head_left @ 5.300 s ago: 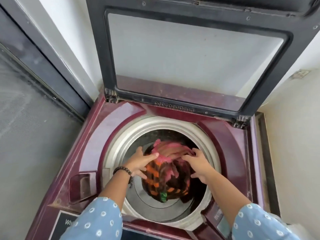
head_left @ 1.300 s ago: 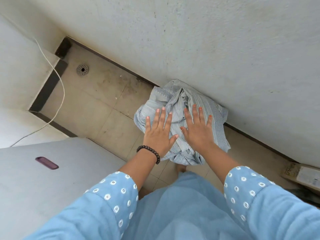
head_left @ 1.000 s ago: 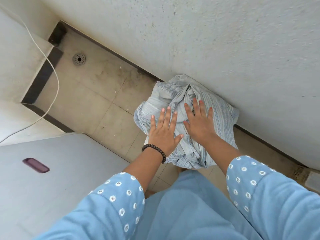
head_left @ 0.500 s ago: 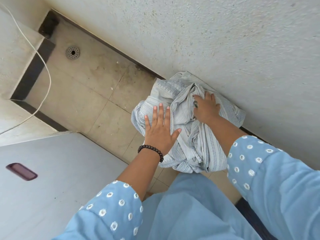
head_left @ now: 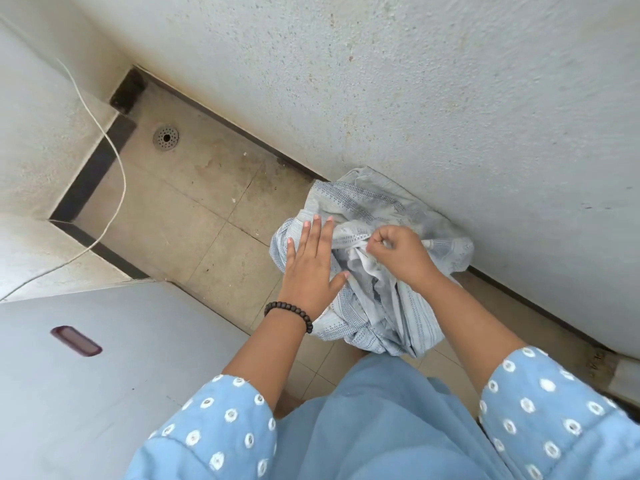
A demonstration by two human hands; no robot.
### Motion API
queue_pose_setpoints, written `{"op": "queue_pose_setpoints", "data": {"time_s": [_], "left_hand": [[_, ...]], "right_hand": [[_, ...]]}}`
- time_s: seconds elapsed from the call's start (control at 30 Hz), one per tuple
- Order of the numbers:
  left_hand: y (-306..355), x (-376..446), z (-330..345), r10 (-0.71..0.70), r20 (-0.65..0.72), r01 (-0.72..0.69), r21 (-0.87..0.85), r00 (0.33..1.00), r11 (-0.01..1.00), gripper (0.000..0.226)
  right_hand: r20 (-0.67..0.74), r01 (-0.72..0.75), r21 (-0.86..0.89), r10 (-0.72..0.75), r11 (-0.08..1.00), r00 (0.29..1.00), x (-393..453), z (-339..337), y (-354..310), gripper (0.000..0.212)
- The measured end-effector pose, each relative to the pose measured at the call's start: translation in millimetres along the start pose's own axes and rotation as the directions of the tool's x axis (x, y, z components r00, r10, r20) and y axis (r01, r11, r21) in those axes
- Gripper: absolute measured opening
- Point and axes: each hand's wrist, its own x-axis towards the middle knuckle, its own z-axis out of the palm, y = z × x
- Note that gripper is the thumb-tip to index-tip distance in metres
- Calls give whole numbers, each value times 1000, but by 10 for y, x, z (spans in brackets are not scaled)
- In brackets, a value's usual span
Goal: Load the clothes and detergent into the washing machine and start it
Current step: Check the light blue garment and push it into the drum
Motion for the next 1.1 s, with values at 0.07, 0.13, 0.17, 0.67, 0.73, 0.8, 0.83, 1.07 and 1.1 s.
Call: {"op": "queue_pose_setpoints", "data": {"time_s": [0.07, 0.13, 0.17, 0.67, 0.73, 0.8, 0.83, 1.07, 1.1], "left_hand": [[19, -107, -82, 33, -7, -33, -14, 999, 999, 98], [56, -215, -144, 64, 17, -64, -12, 998, 998, 98], [80, -271, -167, 75, 33, -75, -11, 997, 997, 97], [659, -917, -857, -3, -32, -7, -306, 999, 952, 51], [752, -1003, -963, -40, -43, 25, -318, 998, 948, 42], [835, -1063, -1045, -79, -47, 59, -329, 996, 942, 33], [867, -1086, -1078, -97, -53, 74, -333, 994, 940, 31], [926, -1276, -1483, -148, -95, 122, -243, 984, 962, 33], [902, -1288, -1588, -163, -111, 136, -221, 980, 966, 33]], "right_hand": [[27, 1, 173, -6, 985, 1000, -265, -114, -108, 16], [50, 23, 303, -40, 953, 998, -529, -237, -242, 22], [57, 39, 346, -63, 937, 996, -654, -303, -323, 24], [8, 335, 476, -384, 813, 923, -1894, -1277, -1987, 27], [17, 375, 478, -434, 795, 901, -2111, -1443, -2242, 23], [25, 403, 495, -476, 770, 879, -2311, -1612, -2457, 23], [24, 429, 497, -506, 755, 862, -2410, -1690, -2553, 24], [-26, 596, 537, -694, 597, 719, -2887, -2022, -2901, 30], [-39, 600, 549, -699, 582, 714, -2900, -2037, -2903, 29]]}}
